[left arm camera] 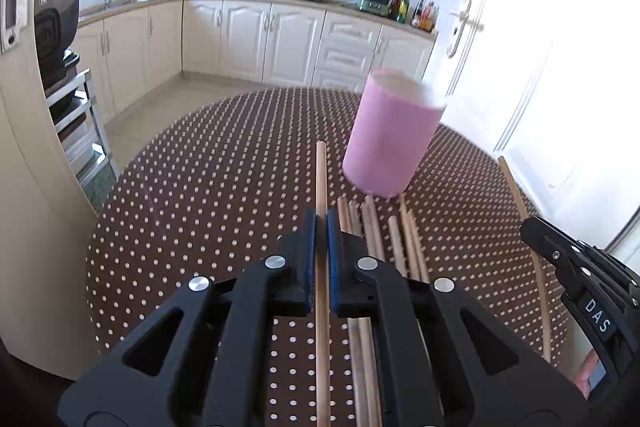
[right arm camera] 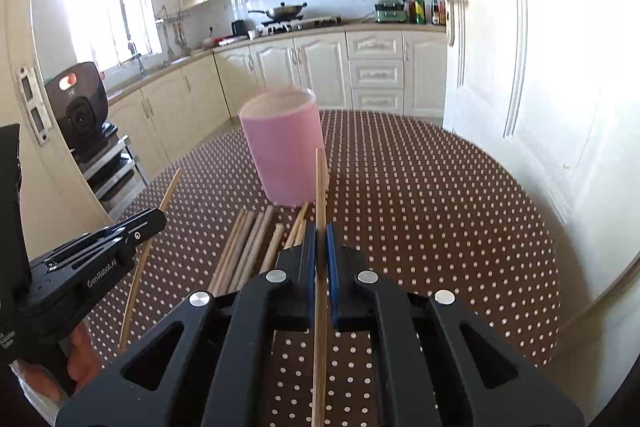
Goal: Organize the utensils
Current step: 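Lift the held chopsticks with the left tool while the right tool lifts its chopstick toward the pink cup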
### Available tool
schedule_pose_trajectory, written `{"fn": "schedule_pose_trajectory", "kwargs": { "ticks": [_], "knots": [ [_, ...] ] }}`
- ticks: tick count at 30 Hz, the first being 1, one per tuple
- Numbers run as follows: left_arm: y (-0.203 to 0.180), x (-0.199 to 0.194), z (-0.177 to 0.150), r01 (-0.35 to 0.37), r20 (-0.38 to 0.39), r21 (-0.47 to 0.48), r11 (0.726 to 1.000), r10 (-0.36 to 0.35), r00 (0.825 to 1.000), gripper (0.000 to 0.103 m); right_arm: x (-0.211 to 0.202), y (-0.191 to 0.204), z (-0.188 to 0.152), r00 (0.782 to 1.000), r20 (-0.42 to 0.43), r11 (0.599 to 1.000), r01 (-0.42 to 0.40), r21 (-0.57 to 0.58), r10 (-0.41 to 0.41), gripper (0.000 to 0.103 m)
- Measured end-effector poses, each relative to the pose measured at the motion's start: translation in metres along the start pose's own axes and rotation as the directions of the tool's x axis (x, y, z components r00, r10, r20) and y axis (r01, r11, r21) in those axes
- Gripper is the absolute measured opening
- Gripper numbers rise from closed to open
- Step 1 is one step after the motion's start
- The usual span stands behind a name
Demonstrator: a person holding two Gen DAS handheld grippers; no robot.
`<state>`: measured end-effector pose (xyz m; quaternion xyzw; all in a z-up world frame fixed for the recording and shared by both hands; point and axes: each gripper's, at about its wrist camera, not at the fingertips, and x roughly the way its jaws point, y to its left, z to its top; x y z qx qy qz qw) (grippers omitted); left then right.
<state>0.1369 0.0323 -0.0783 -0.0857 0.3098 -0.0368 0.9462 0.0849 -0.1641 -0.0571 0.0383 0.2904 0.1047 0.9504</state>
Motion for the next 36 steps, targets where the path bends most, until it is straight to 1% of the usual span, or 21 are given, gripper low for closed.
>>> {"fn": "schedule_pose_trajectory", "kwargs": {
  "ticks": [5,7,14,21,25,29,32,36],
  "knots": [
    [-0.008,-0.012,0.011,0.018,0.05,0.028,0.999,-0.019,0.999,0.006,-0.011,0.001,0.01,0.998,0.058,1.0,-0.019,-0.003,0.019,0.004],
    [-0.011,-0.015,0.015,0.025,0.067,0.038,0.999,-0.028,0.997,0.006,-0.015,0.001,0.015,0.996,0.078,0.999,-0.044,-0.004,0.044,0.004],
    [-0.018,-0.022,0.033,0.055,0.119,0.046,0.997,-0.061,0.991,0.006,-0.025,0.003,0.029,0.984,0.158,0.996,-0.084,-0.031,0.088,0.004],
    [-0.02,-0.029,0.054,0.067,0.183,0.041,0.997,-0.073,0.98,0.006,-0.027,-0.001,0.047,0.96,0.244,0.99,-0.139,-0.021,0.14,0.004],
    [-0.02,-0.034,0.065,0.078,0.219,0.038,0.996,-0.084,0.972,0.006,-0.026,-0.003,0.056,0.946,0.275,0.985,-0.168,-0.029,0.169,0.004],
    [-0.024,-0.037,0.075,0.088,0.249,0.039,0.995,-0.095,0.964,0.006,-0.027,-0.003,0.066,0.93,0.317,0.982,-0.183,-0.043,0.187,0.004],
    [-0.024,-0.038,0.082,0.094,0.267,0.036,0.995,-0.1,0.959,0.006,-0.024,-0.003,0.074,0.921,0.34,0.982,-0.184,-0.046,0.189,0.004],
    [-0.024,-0.037,0.091,0.089,0.285,0.035,0.995,-0.095,0.954,0.006,-0.022,-0.003,0.086,0.906,0.377,0.981,-0.188,-0.052,0.194,0.004]
  ]
}}
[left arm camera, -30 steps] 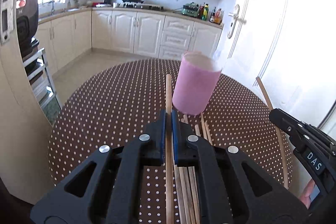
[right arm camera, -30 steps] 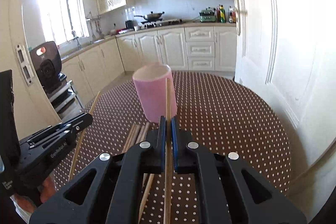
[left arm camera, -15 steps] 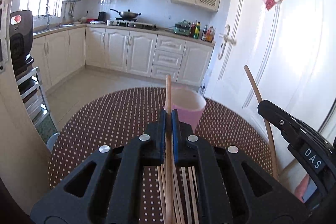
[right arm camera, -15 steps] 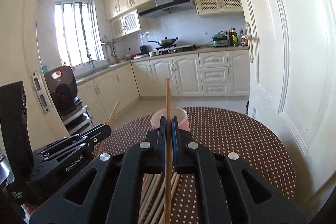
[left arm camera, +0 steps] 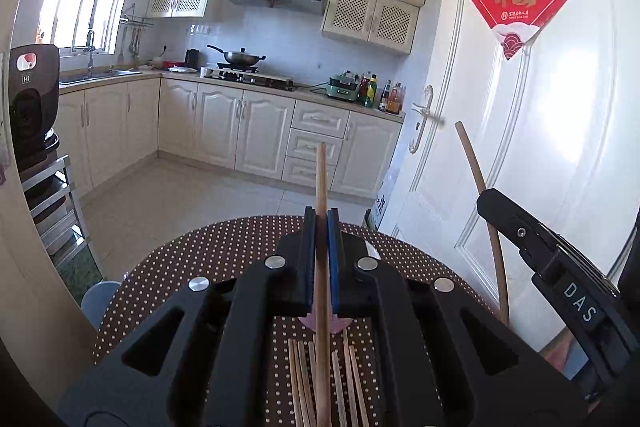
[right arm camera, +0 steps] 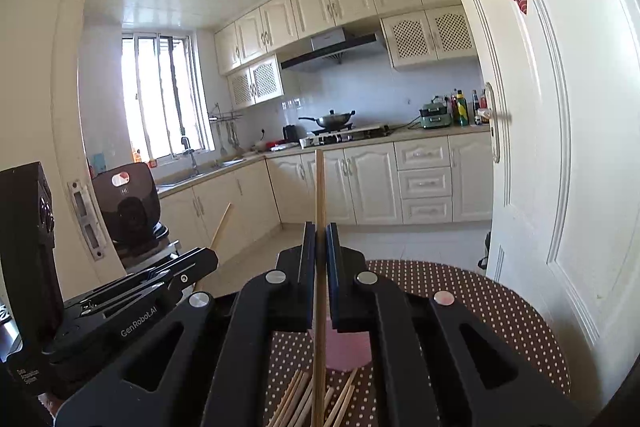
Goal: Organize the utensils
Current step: 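Lift the held chopsticks with the left tool while the right tool lifts its chopstick toward the pink cup, then lower the left tool's chopstick into the pink cup while the right tool lowers its chopstick in too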
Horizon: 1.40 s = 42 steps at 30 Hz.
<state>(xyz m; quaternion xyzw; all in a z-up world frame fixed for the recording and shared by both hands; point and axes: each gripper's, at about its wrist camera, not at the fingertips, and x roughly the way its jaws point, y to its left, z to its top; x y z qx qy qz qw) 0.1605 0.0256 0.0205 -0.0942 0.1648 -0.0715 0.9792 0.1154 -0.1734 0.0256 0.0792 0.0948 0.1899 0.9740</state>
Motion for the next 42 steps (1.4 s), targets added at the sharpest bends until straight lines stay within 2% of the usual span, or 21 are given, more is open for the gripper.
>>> {"fn": "schedule_pose_trajectory", "kwargs": {
  "ticks": [10,14,20,26,28,33,42],
  "knots": [
    [0.001,0.013,0.031,0.053,0.094,-0.032,0.998,-0.049,0.994,0.006,0.023,-0.004,0.017,0.992,0.101,0.997,-0.072,0.004,0.071,0.004],
    [0.002,0.023,0.043,0.086,0.141,-0.054,0.995,-0.078,0.987,0.006,0.034,-0.011,0.02,0.98,0.166,0.992,-0.12,0.026,0.115,0.004],
    [0.003,0.04,0.055,0.139,0.188,-0.077,0.987,-0.123,0.975,0.006,0.047,-0.022,0.03,0.96,0.25,0.989,-0.138,0.047,0.122,0.004],
    [0.0,0.062,0.066,0.161,0.216,-0.06,0.985,-0.145,0.966,0.006,0.069,-0.033,0.037,0.959,0.26,0.989,-0.132,0.062,0.112,0.004],
    [-0.001,0.068,0.069,0.163,0.217,-0.051,0.985,-0.148,0.965,0.006,0.076,-0.035,0.036,0.958,0.251,0.986,-0.156,0.058,0.137,0.004],
    [-0.001,0.084,0.072,0.191,0.226,-0.036,0.981,-0.178,0.958,0.006,0.092,-0.039,0.035,0.972,0.213,0.992,-0.114,0.048,0.102,0.004],
    [-0.004,0.107,0.075,0.244,0.278,-0.044,0.969,-0.223,0.934,0.006,0.104,-0.045,0.033,0.976,0.205,0.996,-0.08,0.037,0.071,0.004]
  ]
}}
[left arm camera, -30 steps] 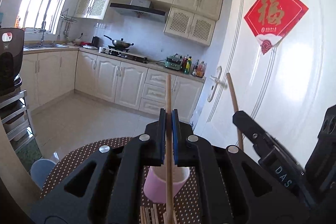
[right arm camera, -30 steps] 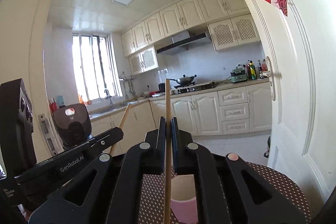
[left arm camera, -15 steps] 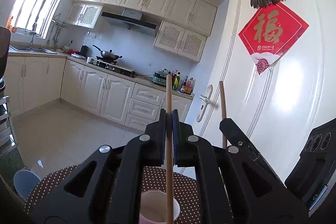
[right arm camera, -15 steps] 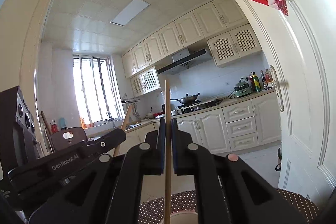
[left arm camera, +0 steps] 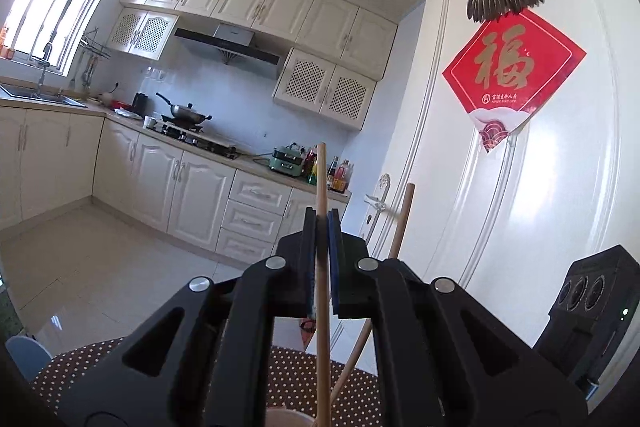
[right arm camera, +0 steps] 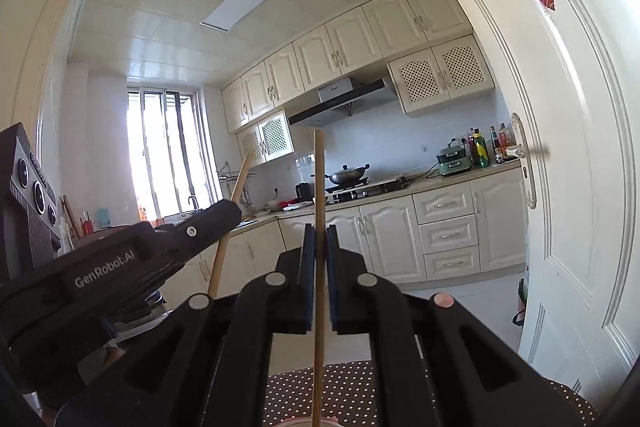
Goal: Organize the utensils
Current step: 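Lower the left tool's chopstick into the pink cup while the right tool lowers its chopstick in too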
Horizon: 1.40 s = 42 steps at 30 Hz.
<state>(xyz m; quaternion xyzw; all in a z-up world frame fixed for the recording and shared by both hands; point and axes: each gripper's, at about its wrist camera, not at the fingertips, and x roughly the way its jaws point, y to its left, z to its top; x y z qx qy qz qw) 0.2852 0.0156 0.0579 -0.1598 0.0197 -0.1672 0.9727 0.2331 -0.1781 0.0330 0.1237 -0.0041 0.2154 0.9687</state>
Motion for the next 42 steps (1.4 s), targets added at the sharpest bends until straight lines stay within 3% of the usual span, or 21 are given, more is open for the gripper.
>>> {"fn": "schedule_pose_trajectory", "kwargs": {
  "ticks": [11,16,18,27,37,42],
  "knots": [
    [-0.001,0.017,-0.022,0.011,0.014,0.062,0.998,-0.012,1.0,0.006,0.005,-0.005,-0.011,0.999,-0.047,1.0,0.023,-0.003,-0.023,0.004],
    [-0.001,0.026,-0.032,0.023,-0.03,0.095,0.995,-0.02,0.999,0.006,0.004,-0.006,-0.012,0.998,-0.054,1.0,0.03,-0.011,-0.03,0.004],
    [-0.002,0.028,-0.035,0.059,-0.058,0.11,0.992,-0.053,0.997,0.006,0.003,-0.008,-0.012,0.998,-0.058,0.999,0.031,-0.006,-0.032,0.004],
    [0.001,0.043,-0.045,0.008,-0.128,0.108,0.994,0.005,0.992,0.006,0.0,-0.011,-0.008,0.998,-0.056,0.999,0.033,0.01,-0.032,0.004],
    [-0.007,0.029,-0.03,0.025,-0.063,0.137,0.99,-0.016,0.998,0.006,0.003,-0.01,-0.007,0.998,-0.053,1.0,0.024,0.007,-0.023,0.004],
    [-0.004,0.032,-0.034,0.007,-0.088,0.143,0.99,0.006,0.996,0.006,0.004,-0.011,-0.008,0.998,-0.058,1.0,0.02,0.008,-0.02,0.004]
  ]
}}
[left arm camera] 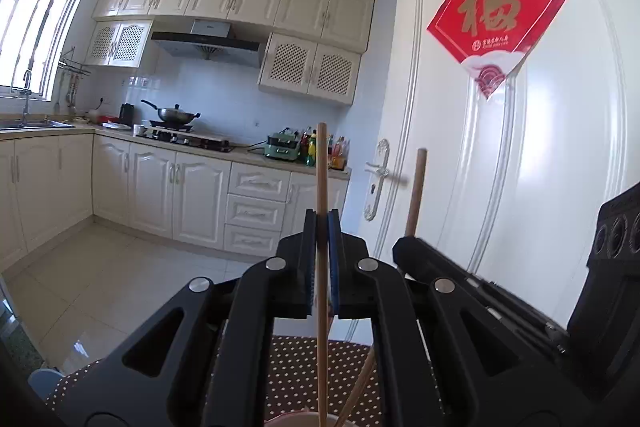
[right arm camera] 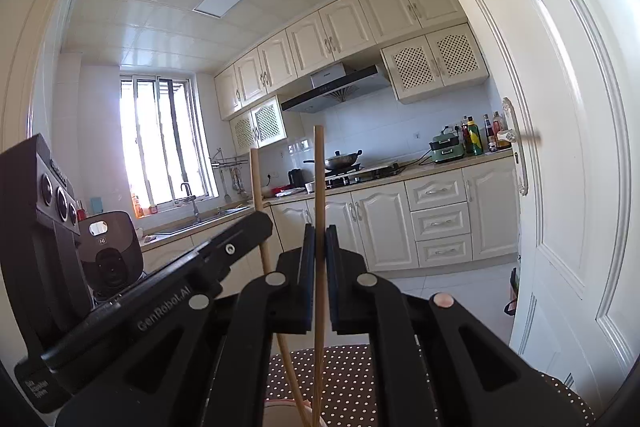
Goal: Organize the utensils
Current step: 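Lower the left tool's chopstick into the pink cup while the right tool lowers its chopstick in too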
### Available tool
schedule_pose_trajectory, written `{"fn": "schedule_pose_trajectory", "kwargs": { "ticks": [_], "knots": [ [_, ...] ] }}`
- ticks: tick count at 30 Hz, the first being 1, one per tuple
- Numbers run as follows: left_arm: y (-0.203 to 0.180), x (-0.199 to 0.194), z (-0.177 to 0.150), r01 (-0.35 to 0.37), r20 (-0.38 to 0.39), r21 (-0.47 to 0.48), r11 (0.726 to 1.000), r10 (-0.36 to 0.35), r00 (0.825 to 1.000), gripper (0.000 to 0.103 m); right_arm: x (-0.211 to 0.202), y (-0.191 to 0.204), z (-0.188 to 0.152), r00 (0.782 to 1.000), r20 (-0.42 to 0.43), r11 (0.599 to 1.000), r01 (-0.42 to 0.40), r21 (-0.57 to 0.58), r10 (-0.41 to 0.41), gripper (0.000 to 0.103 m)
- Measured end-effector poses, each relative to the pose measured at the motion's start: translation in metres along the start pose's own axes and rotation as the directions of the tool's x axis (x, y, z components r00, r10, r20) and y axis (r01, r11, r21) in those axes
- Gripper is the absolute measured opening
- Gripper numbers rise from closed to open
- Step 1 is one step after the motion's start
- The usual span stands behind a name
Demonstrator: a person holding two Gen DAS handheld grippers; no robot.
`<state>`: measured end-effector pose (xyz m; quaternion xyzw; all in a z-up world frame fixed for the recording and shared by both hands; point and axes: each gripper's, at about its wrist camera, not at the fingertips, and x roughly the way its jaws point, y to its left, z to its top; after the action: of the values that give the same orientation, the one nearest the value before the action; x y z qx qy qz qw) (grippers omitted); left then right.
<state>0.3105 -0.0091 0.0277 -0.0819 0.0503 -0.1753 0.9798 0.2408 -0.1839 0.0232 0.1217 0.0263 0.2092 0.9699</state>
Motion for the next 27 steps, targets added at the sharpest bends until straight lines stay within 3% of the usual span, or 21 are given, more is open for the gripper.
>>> {"fn": "schedule_pose_trajectory", "kwargs": {
  "ticks": [14,27],
  "knots": [
    [0.006,-0.002,-0.023,-0.052,-0.116,0.037,0.998,0.056,0.992,0.006,0.002,0.004,-0.017,0.998,-0.067,1.0,-0.006,0.002,0.006,0.004],
    [0.019,-0.001,-0.042,-0.081,-0.215,0.029,0.996,0.085,0.973,0.006,0.007,0.01,-0.035,0.986,-0.167,1.0,0.024,-0.013,-0.026,0.004]
  ]
}}
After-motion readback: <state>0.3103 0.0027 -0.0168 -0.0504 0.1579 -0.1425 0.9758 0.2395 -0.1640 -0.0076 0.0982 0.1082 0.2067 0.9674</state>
